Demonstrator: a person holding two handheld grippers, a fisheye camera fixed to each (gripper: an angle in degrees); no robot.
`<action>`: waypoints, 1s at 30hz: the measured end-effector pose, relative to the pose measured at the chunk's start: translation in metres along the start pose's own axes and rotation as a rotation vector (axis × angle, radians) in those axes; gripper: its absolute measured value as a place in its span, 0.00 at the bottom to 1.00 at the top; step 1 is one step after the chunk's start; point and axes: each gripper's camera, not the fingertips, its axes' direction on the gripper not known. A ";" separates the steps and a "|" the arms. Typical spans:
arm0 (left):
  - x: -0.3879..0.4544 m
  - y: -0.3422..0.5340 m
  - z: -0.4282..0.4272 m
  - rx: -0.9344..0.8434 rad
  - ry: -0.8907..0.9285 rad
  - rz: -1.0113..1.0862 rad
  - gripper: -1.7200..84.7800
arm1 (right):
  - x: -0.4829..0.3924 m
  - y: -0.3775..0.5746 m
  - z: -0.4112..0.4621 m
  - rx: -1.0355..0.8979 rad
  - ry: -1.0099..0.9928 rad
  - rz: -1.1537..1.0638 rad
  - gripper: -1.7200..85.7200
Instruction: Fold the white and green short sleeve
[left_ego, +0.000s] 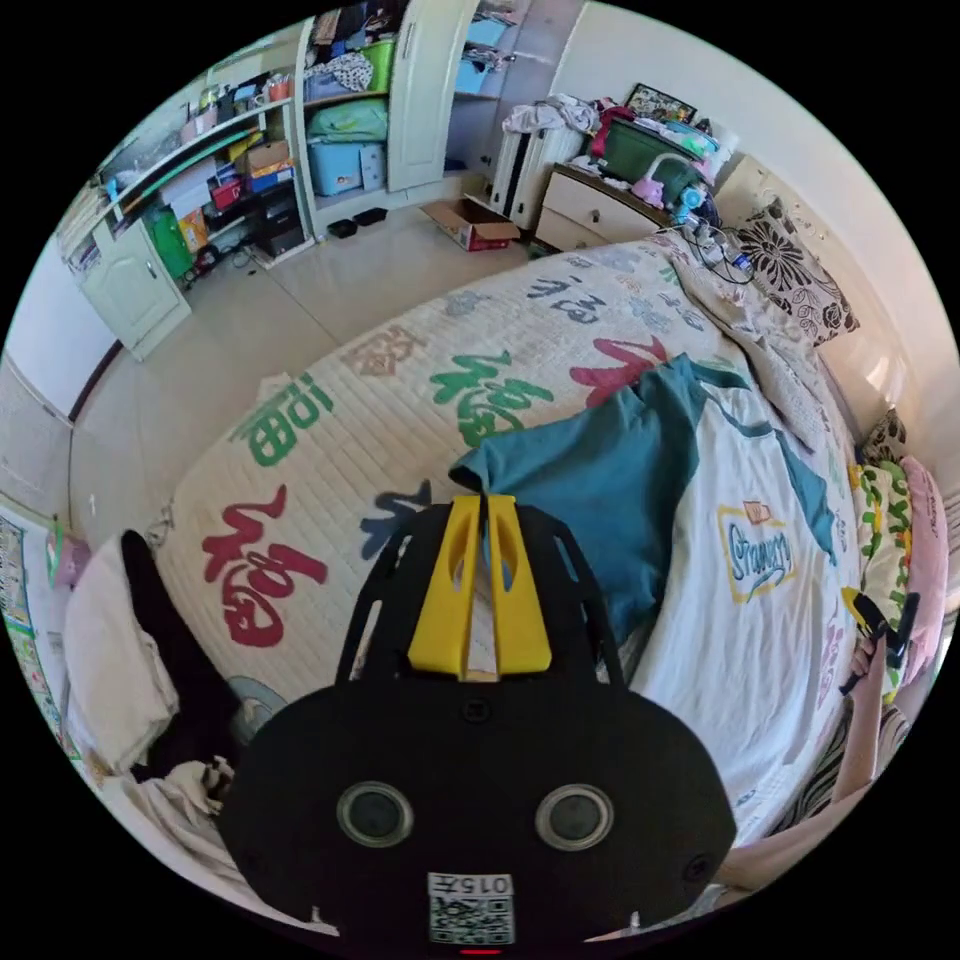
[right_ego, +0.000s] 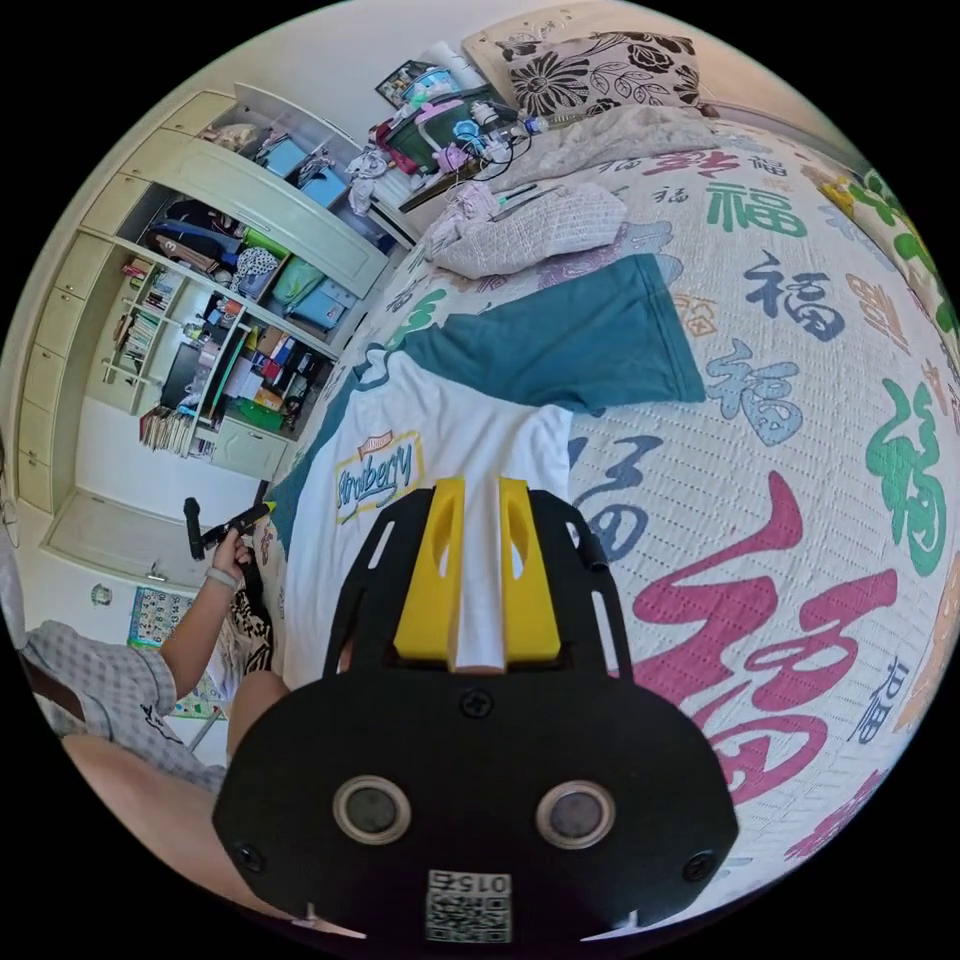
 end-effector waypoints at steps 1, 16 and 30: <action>-0.006 -0.013 -0.009 0.029 -0.049 0.020 0.03 | 0.005 0.005 -0.003 -0.005 0.008 0.010 0.09; 0.017 0.070 -0.014 -0.735 0.270 0.346 0.15 | 0.049 0.090 -0.029 -0.393 0.072 0.022 0.16; 0.036 0.088 0.015 -1.012 0.345 0.514 0.03 | 0.051 0.085 -0.005 -0.599 -0.087 -0.074 0.02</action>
